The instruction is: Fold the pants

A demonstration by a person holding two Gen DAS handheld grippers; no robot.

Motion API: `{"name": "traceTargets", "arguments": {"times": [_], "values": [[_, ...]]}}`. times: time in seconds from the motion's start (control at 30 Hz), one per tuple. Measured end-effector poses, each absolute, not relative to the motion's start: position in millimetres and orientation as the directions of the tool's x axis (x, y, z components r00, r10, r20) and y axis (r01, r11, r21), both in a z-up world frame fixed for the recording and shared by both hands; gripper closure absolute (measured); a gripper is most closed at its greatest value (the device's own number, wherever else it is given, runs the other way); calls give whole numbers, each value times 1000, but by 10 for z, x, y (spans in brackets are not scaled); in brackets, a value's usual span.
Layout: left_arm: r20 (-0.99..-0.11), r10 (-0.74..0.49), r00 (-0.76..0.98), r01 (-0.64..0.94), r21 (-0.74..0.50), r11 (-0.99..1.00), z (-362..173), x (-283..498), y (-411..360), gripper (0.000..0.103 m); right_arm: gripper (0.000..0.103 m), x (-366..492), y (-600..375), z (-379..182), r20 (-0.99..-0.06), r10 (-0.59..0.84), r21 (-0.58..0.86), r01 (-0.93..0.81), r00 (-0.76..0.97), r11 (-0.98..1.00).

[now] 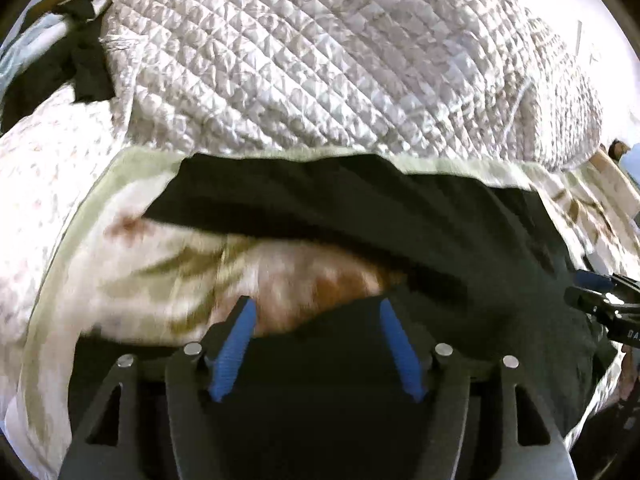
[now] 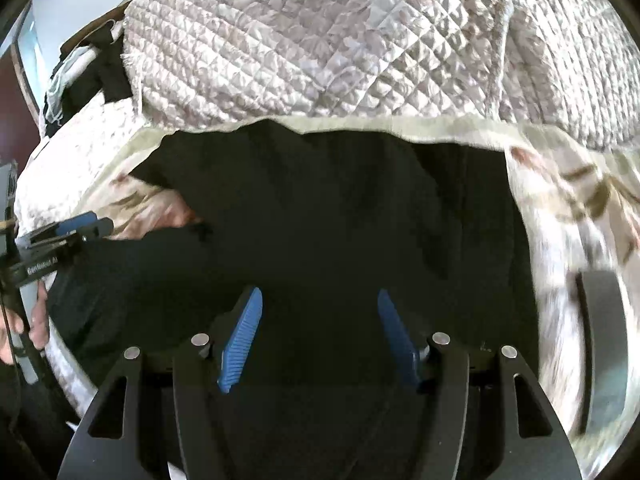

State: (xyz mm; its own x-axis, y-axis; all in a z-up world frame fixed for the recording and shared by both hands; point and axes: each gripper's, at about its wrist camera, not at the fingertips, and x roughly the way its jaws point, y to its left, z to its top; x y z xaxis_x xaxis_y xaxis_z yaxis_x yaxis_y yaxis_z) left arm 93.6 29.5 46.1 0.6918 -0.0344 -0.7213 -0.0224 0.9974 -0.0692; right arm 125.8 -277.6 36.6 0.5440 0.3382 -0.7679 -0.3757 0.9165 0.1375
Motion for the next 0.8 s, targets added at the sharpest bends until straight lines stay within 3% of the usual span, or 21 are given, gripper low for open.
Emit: {"name": "traceTargets", "arguments": {"times": [0.4,0.63,0.8], "values": [[-705,-59,706,8,-76,997,383,2288,483,26,41,2581,-2579,341,-752,372,84,-480,544,873],[-741,-50,669,11,-57,998,122,2890,530,26,41,3276,-2536,77,-790,358,75,-501,497,862],[-776,-53,628,32,-43,999,-104,3112,465,23,34,3537,-2414,-148,-834,352,63,-559,426,827]]}}
